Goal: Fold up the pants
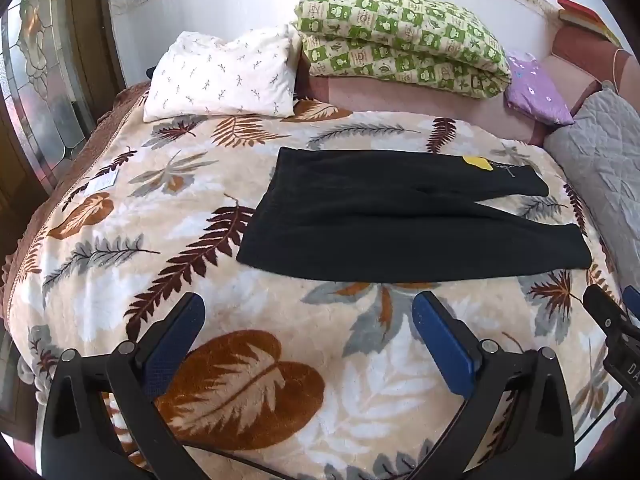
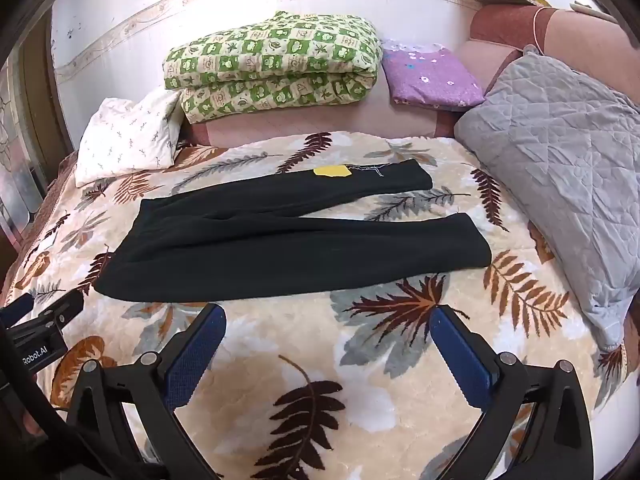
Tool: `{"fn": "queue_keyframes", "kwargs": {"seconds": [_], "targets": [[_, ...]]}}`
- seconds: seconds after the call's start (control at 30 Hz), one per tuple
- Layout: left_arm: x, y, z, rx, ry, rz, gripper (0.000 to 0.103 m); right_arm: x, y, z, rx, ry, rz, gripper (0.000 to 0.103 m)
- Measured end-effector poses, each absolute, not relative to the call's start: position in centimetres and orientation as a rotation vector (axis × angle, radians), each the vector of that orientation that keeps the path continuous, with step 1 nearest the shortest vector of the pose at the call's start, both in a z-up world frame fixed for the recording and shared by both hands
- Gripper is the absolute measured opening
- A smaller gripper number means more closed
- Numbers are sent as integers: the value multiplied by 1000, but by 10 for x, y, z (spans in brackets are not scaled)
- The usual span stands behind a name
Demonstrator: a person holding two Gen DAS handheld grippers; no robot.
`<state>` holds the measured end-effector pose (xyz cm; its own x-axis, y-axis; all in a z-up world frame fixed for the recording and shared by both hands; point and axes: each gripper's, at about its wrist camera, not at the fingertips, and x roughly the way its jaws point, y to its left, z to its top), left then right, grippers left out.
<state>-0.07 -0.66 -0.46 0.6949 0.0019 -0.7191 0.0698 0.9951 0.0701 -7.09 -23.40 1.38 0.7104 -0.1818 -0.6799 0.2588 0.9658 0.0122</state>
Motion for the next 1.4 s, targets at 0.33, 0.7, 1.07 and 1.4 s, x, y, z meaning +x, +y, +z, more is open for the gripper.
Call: {"fn": "queue_keyframes", "kwargs": {"seconds": [0.33,0.7,1.07,1.4], "targets": [[2,3,-5,62,800,-52,103,-71,-233,9,106,755,-247,102],[2,4,-5,60,801,-54,103,-71,-233,9,107,758,-247,102],[2,4,-5,62,802,-57,103,-71,-231,9,108,759,-246,102],[1,4,-7,67,804,-57,103,-70,-232,9,109,760,-245,102]]}}
